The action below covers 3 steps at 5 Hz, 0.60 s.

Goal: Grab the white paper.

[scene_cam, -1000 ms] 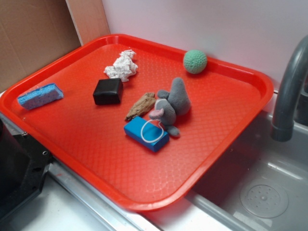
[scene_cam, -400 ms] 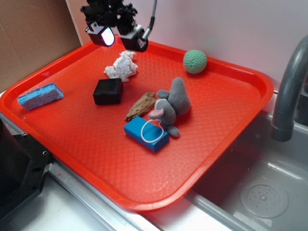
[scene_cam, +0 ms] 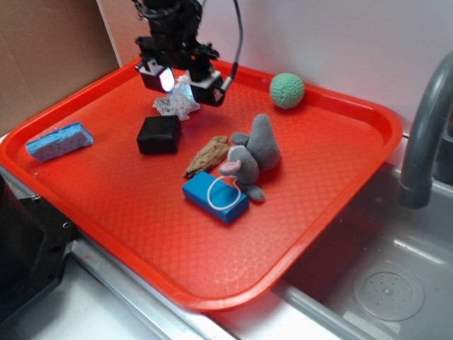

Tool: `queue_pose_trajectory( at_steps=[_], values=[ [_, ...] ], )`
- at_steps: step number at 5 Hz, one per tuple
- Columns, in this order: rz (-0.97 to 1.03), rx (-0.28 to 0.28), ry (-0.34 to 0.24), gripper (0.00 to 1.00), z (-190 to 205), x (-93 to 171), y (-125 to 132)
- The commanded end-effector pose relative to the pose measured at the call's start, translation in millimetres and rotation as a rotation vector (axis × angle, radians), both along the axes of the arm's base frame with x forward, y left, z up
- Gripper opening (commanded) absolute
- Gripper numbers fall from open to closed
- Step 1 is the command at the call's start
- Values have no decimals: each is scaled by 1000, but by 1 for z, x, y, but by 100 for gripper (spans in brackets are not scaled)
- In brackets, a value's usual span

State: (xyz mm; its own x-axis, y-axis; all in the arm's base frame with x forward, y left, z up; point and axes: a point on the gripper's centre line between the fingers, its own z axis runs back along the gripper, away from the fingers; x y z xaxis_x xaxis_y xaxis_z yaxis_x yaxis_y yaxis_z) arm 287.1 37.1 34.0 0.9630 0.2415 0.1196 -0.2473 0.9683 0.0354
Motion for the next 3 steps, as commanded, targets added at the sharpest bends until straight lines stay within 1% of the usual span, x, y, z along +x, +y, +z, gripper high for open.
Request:
queue_pose_trajectory(
  at_steps=[1,2,3],
  values=[
    [27,-20,-48,0,33,5,25],
    [17,-8,-76,0,51,-8,31],
    [17,9,-97,0,65,-18,30]
  ],
)
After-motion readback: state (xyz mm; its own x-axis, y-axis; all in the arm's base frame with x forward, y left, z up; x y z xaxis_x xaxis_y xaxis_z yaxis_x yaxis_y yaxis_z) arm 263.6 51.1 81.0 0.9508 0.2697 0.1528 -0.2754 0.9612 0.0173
